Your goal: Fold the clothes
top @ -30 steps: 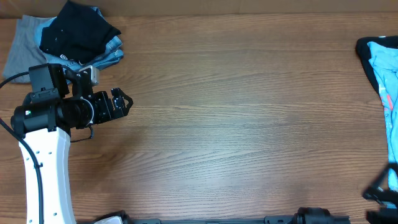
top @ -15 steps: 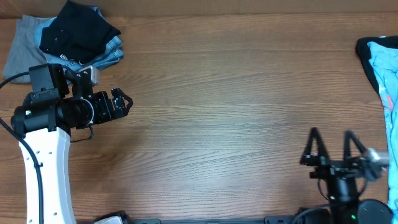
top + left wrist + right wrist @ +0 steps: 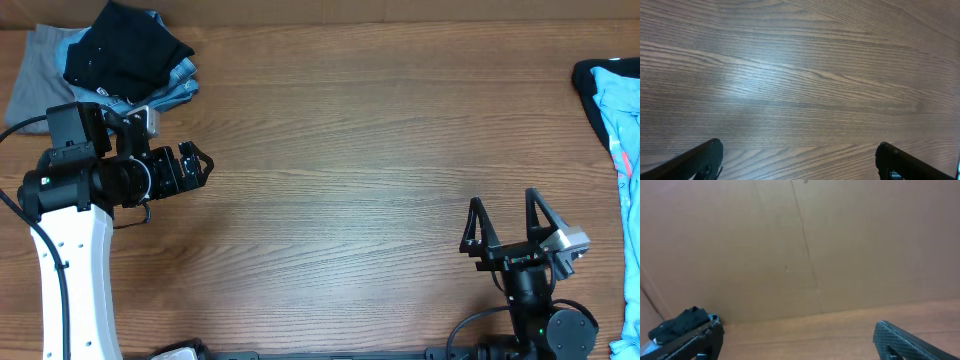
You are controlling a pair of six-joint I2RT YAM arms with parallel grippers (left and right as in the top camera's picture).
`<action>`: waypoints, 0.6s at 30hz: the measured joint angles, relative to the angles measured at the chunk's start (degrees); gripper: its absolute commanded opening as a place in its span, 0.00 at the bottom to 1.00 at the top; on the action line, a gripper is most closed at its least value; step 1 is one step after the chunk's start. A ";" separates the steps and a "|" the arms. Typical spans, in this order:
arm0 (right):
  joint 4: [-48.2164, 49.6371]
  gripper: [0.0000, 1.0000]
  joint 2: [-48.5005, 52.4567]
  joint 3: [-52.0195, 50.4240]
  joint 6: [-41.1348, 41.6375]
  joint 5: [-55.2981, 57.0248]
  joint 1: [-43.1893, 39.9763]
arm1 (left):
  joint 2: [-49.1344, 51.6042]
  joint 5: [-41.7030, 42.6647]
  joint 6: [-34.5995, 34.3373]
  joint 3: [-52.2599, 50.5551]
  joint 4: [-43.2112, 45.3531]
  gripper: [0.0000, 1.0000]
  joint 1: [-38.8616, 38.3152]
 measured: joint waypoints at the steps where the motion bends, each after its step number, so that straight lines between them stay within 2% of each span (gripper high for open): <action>1: 1.31 1.00 0.00 -0.63 0.00 0.26 0.37 | 0.00 0.00 0.00 0.00 0.00 1.00 0.00; 10: 8.72 1.00 0.00 -5.99 -0.02 2.25 2.69 | 0.00 0.00 0.00 0.00 0.00 1.00 0.00; 18: 7.93 1.00 0.00 -9.79 -0.04 3.37 3.41 | 0.00 0.00 0.00 0.00 0.00 1.00 0.00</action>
